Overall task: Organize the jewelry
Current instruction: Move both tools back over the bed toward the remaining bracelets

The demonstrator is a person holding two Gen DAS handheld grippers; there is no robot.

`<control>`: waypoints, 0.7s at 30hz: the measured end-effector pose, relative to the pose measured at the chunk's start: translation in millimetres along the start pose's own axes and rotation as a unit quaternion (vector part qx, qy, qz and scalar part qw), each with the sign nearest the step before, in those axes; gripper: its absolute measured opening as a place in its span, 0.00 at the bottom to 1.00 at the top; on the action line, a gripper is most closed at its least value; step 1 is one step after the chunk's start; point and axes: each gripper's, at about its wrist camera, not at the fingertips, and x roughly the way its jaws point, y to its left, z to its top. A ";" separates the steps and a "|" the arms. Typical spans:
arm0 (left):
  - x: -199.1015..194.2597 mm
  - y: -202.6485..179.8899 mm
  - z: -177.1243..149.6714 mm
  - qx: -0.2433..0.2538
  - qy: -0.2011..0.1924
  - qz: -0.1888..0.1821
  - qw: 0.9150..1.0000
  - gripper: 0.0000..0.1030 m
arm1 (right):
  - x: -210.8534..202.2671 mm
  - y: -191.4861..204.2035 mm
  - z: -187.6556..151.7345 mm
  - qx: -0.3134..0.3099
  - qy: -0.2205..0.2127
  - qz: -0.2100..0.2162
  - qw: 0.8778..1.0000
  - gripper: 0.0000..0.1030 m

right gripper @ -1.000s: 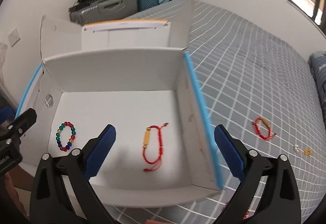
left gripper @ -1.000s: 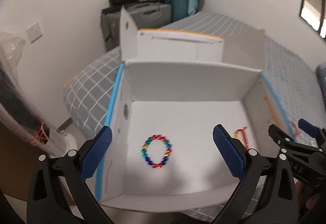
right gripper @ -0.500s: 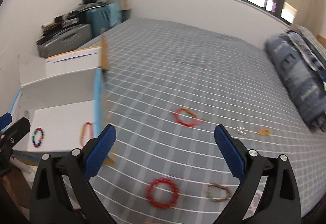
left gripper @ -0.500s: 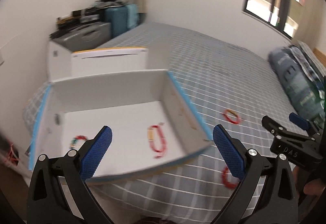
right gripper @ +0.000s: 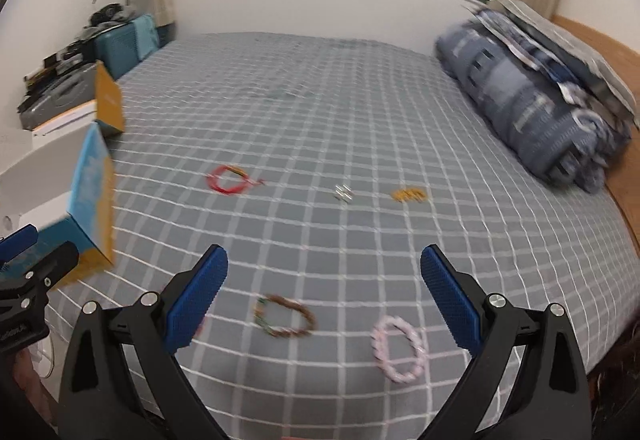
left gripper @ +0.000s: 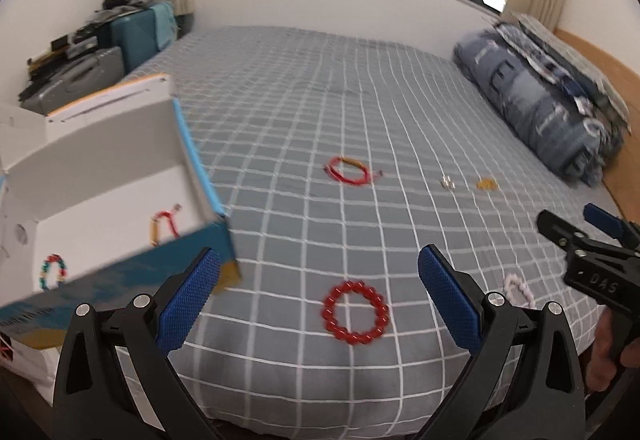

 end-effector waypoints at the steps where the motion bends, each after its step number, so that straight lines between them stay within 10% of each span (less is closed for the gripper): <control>1: 6.6 -3.3 -4.3 0.002 0.006 -0.002 1.000 0.95 | 3.3 -6.7 -7.3 0.005 0.005 -0.002 1.000 0.90; 21: 104.5 -21.7 -57.9 0.029 0.084 -0.010 0.996 0.95 | 101.9 -66.2 -87.5 0.055 0.105 -0.012 0.993 0.90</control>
